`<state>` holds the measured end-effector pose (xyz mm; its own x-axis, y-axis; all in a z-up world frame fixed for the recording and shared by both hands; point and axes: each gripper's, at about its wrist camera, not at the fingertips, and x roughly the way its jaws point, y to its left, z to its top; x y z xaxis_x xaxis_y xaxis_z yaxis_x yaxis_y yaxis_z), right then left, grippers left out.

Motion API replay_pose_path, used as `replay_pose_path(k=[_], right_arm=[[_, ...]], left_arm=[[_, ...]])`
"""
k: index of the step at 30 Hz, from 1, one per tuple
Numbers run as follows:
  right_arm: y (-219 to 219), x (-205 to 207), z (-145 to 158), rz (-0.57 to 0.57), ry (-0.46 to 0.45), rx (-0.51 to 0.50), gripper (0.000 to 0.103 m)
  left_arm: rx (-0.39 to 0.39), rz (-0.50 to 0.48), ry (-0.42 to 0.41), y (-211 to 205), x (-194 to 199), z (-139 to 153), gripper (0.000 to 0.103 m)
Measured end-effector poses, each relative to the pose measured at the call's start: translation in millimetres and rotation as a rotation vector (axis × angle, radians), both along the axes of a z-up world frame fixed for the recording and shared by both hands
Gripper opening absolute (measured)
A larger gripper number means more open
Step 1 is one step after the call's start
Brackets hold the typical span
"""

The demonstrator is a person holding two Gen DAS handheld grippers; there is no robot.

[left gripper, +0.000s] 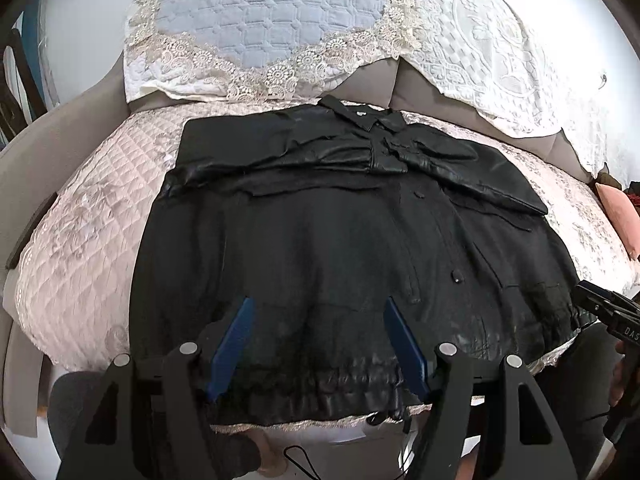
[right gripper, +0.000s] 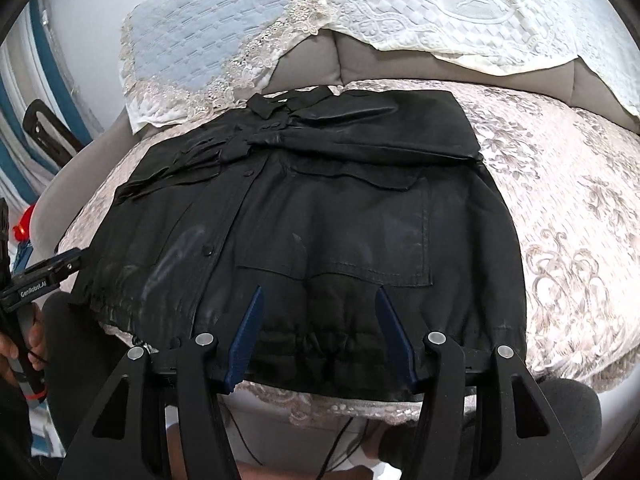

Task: Fold large clothes

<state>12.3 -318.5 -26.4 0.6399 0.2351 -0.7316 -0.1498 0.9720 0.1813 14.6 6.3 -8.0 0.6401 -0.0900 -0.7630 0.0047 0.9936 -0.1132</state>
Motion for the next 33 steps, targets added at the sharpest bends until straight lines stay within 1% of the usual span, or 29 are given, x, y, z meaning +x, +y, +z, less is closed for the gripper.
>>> replay_pose_path(k=[3,6,16,21,25,27,30,32,33], right_arm=[[-2.7,-2.7,-0.2,-0.015,-0.003,0.0,0.06],[-7.9,-4.0,0.1,-0.032,-0.005,0.001,0.065],[-19.9,2.9,-6.4,-0.058,0.015,0.004,0.066],[-33.7,8.8,-11.5,-0.083,0.039,0.013,0.068],[-56.4,12.3,-11.4,-0.128,0.044,0.009,0.068],[-74.5,13.0,-9.5,-0.174,0.037,0.007,0.068],[-99.7,14.0,-8.9,-0.233,0.041,0.025,0.069],[-116.6,17.6,-14.9,-0.27,0.072,0.039,0.069],[-122.1,19.5,-18.2,-0.282,0.086,0.047,0.069]], left_arm=[[0.015,0.014,0.006,3.5,-1.7,-3.5,0.07],[0.019,0.023,0.012,7.0,-1.9,-6.4,0.07],[0.044,0.05,0.03,15.8,6.4,-15.2,0.07],[0.051,0.078,0.042,27.7,10.4,-22.3,0.07],[0.059,0.134,0.051,51.5,11.7,-28.7,0.07],[0.056,0.178,0.062,68.9,12.2,-32.6,0.07],[0.019,0.244,0.094,99.7,13.9,-42.2,0.072],[-0.005,0.28,0.119,116.1,15.2,-51.3,0.073],[-0.017,0.292,0.123,122.1,15.2,-54.7,0.075]])
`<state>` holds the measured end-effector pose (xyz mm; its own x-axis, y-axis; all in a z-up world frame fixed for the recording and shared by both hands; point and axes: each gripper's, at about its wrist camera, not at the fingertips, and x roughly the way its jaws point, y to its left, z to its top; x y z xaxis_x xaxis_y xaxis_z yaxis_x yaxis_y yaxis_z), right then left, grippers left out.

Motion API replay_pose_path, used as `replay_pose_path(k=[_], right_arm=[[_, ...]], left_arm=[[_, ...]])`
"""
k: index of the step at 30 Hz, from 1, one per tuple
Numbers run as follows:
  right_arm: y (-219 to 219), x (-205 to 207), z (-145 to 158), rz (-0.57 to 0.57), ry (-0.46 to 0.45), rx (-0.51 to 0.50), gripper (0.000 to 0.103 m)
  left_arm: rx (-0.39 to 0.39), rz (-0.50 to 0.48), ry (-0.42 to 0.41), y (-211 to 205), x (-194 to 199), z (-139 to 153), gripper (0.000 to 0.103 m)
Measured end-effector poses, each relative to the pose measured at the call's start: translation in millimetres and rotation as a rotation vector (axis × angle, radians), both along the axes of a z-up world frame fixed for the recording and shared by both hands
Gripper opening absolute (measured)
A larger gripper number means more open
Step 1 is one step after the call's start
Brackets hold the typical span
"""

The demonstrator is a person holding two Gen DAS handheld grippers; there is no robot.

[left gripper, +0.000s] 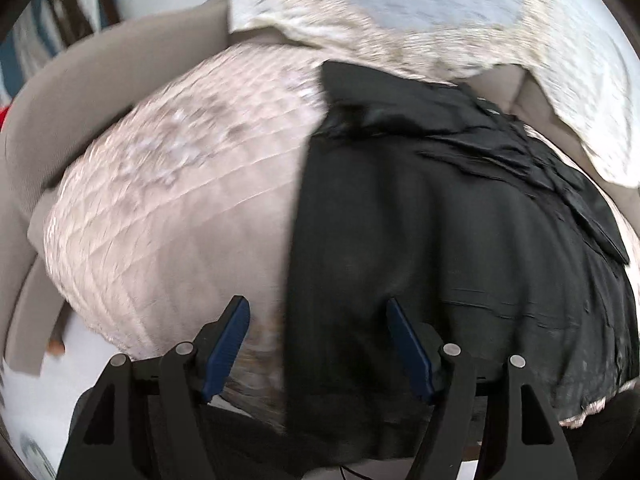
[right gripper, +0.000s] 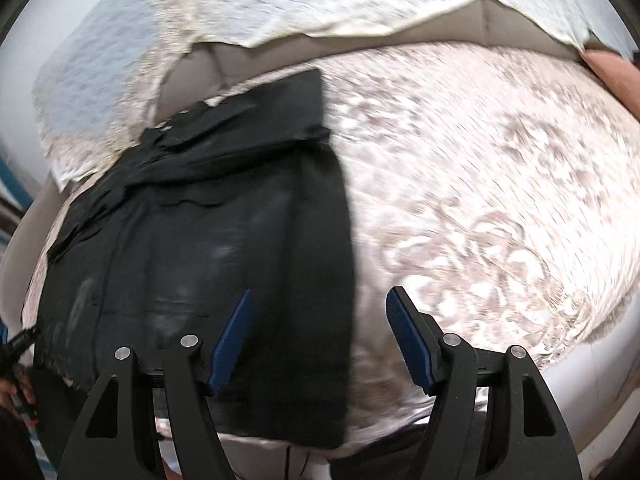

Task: Fold large clothes

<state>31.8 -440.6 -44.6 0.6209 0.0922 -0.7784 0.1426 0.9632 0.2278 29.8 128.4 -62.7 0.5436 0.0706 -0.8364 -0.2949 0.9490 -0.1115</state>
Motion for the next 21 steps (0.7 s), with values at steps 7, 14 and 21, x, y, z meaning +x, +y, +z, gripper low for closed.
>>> replay_pose_path(k=[7,14,21], right_arm=[[2.2,-6.2,-8.6,0.034,0.01,0.1,0.072],[14.0,-18.9,-18.9,0.124,0.023,0.267,0.073],[12.3,-16.4,-27.6,0.112,0.05,0.349,0.054]], left_arm=[[0.008,-0.04,-0.027,-11.2,-5.8,-2.4,0.079],[-0.116,-0.087,-0.04,-19.6,-18.5,-2.5,0.079],[-0.151,-0.077,-0.032,-19.6,-16.3,-2.7,0.076]])
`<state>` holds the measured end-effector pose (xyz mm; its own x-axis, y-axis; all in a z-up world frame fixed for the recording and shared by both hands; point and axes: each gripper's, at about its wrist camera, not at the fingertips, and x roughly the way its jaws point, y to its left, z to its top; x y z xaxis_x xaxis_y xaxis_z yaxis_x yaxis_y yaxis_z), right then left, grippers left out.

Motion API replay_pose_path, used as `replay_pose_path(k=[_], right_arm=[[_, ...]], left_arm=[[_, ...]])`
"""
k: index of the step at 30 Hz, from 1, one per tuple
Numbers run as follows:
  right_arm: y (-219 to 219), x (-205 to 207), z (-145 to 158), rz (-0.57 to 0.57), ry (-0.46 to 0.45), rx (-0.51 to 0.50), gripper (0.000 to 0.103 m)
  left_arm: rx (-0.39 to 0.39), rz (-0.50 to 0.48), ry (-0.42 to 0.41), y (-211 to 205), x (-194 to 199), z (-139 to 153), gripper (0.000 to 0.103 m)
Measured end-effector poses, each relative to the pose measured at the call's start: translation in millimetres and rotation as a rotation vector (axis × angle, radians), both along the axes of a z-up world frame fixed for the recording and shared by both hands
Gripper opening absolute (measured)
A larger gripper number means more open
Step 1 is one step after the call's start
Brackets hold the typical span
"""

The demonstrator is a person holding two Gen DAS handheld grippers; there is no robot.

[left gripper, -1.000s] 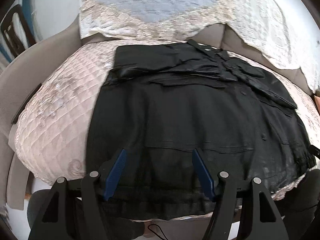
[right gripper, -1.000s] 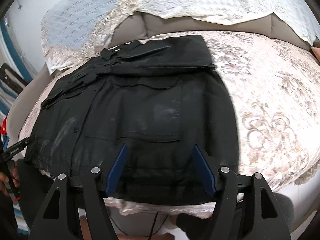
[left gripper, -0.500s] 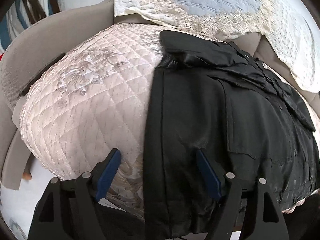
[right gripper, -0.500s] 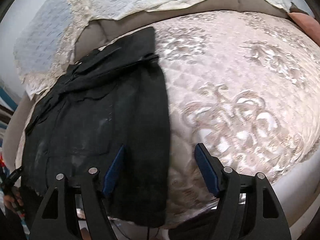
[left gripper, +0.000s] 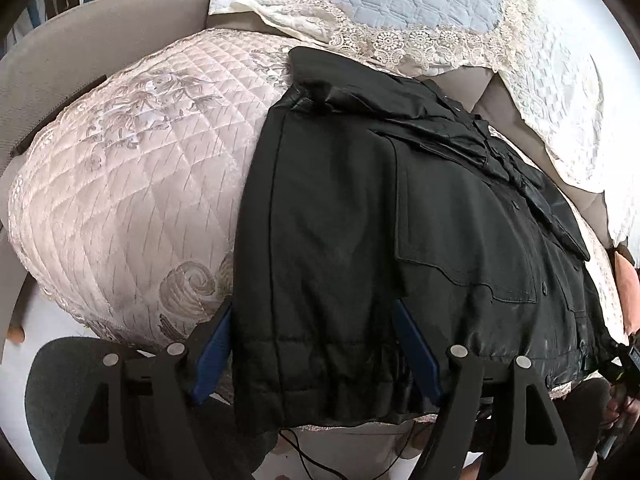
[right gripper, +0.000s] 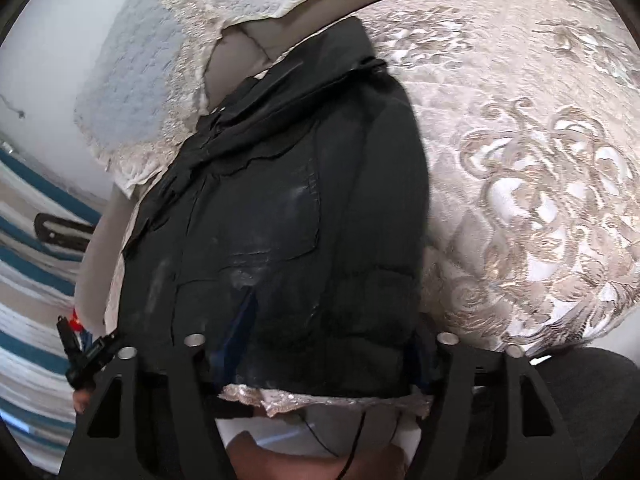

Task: Fold large clothes

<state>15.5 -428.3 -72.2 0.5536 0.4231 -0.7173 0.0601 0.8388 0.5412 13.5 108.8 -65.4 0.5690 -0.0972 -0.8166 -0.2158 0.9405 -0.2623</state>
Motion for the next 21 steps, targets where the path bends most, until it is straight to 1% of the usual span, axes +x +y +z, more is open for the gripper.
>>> replay_pose_path(k=[1,2,3,4,6,7,8,9,11,13,16,20,21], right_arm=[[-0.7,2.1,-0.3,-0.011,0.006,-0.004,0.047],[-3.0,3.4,-1.2,-0.027,0.016,-0.008,0.031],[-6.1,4.2,-2.7,-0.034,0.024,-0.002,0.023],[-8.0,4.2,-4.7,-0.04,0.029,0.013,0.022],[-11.6,4.0,-6.6,-0.048,0.033,0.029,0.016],[-11.5,4.2,-7.2,-0.051,0.035,0.025,0.015],[-12.4,3.7,-6.9,-0.051,0.035,0.025,0.014],[-11.7,4.3,-6.5,-0.051,0.035,0.021,0.012],[-10.6,4.2,-4.7,-0.048,0.034,0.018,0.011],[-9.8,5.1,-1.5,-0.042,0.027,0.019,0.011],[-10.3,6.3,-1.3,-0.036,0.03,0.019,0.011],[-12.1,7.1,-3.6,-0.03,0.041,0.025,0.011],[-13.3,6.7,-4.0,-0.029,0.043,0.031,0.011]], left_arm=[[0.017,-0.004,0.006,-2.0,0.2,0.0,0.075],[0.043,-0.008,0.013,-4.4,0.6,0.2,0.07],[0.068,-0.004,0.021,-6.2,0.2,0.6,0.065],[0.073,0.001,0.021,-5.6,-0.4,1.2,0.062],[0.05,0.028,0.017,1.4,-2.7,2.2,0.047],[0.038,0.044,0.017,6.4,-4.3,2.1,0.043],[0.016,0.053,0.014,10.8,-5.3,2.5,0.037],[-0.006,0.057,0.01,15.3,-6.8,2.4,0.029],[-0.058,0.05,0.004,21.9,-8.2,3.9,0.017],[-0.114,0.057,0.007,29.9,-10.2,5.3,0.014],[-0.19,0.064,0.001,38.9,-11.9,4.5,0.014],[-0.287,0.091,0.007,50.5,-15.4,-3.5,0.017],[-0.303,0.1,0.005,49.7,-15.3,-4.6,0.019]])
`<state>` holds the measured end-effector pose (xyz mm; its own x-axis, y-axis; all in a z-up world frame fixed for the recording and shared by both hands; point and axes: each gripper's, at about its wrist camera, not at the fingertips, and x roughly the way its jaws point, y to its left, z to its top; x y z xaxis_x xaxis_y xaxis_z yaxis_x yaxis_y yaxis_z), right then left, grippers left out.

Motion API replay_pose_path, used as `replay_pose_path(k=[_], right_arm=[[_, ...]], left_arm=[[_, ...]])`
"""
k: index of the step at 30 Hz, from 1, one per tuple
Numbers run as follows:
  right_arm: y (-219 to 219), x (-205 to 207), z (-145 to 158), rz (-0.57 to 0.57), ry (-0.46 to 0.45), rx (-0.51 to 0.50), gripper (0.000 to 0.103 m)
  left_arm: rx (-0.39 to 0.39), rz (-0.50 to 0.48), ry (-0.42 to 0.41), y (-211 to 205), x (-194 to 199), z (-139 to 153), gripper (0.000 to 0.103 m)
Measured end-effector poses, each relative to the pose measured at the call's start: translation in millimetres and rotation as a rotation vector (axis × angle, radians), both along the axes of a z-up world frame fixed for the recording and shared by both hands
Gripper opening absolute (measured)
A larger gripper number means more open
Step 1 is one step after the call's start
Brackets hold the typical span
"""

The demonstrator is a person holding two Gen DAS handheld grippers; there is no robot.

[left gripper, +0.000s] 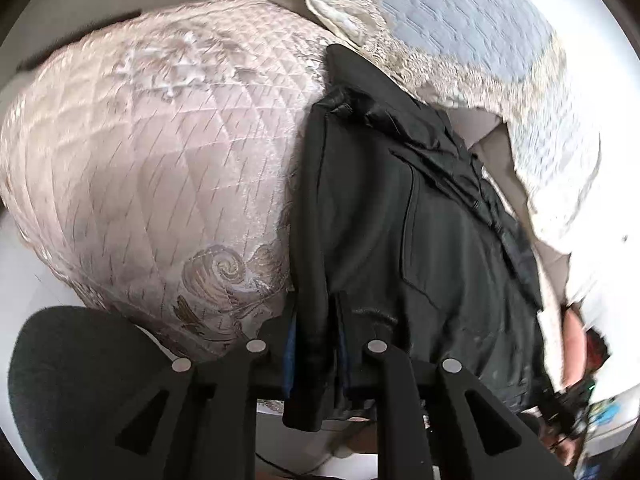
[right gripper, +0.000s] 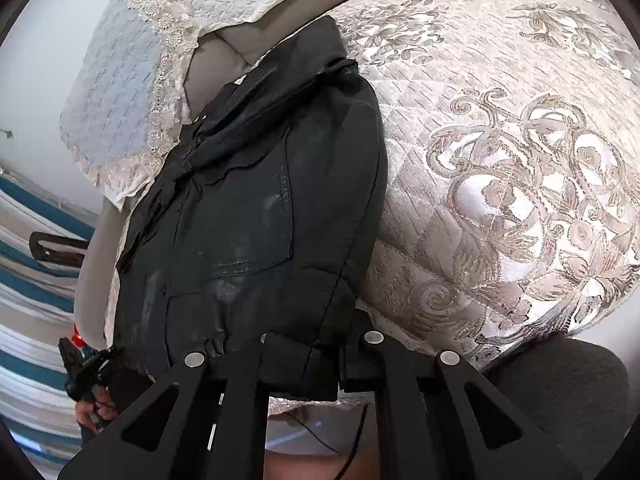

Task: Fold large clothes

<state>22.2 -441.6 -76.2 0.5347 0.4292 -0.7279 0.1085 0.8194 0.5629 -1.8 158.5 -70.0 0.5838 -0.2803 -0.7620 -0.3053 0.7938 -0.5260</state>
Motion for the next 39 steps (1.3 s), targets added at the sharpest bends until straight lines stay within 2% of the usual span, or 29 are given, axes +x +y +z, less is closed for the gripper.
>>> replay_pose_path(k=[5,8,10,12,14,15,17,21,26,29,34,39], right_arm=[[-1.2,0.5,-2.5,0.01,0.011,0.008,0.011],[-2.5,0.7,-3.4,0.01,0.016,0.016,0.011],[-2.6,1.5,-4.0,0.011,0.018,0.017,0.011],[-2.6,1.5,-3.4,0.013,0.016,0.012,0.011],[-0.6,1.8,-2.1,0.017,0.013,0.002,0.011],[0.6,1.9,-1.3,0.022,0.01,-0.005,0.011],[2.1,2.2,0.0,0.027,0.007,-0.011,0.011],[3.6,-0.2,8.4,0.033,-0.023,0.006,0.008],[2.3,-4.7,30.5,0.06,-0.107,0.083,0.007],[3.2,-3.2,43.7,0.063,-0.15,0.141,0.006],[7.4,9.4,64.7,0.079,-0.208,0.185,0.006],[4.3,44.4,85.5,0.088,-0.267,0.187,0.006]], left_arm=[[-0.077,0.025,-0.012,6.3,-1.4,-4.6,0.023],[-0.144,0.036,-0.03,9.7,-3.4,-7.6,0.031],[-0.16,0.041,-0.034,9.7,-3.0,-8.8,0.031],[-0.127,0.034,-0.039,5.9,-3.5,-6.8,0.03],[-0.021,0.019,-0.017,-3.7,-0.7,-2.6,0.021],[0.004,0.014,-0.015,-6.2,0.0,-0.8,0.018],[0.008,0.017,-0.008,-6.9,1.5,-0.1,0.017],[-0.03,0.019,-0.011,1.7,0.9,1.6,0.009],[-0.098,-0.017,-0.127,5.2,-8.0,31.8,0.007],[-0.094,-0.046,-0.188,0.1,-8.1,52.9,0.006],[-0.106,-0.086,-0.286,-10.2,8.3,86.4,0.006],[-0.096,-0.091,-0.34,-8.4,43.8,106.6,0.006]])
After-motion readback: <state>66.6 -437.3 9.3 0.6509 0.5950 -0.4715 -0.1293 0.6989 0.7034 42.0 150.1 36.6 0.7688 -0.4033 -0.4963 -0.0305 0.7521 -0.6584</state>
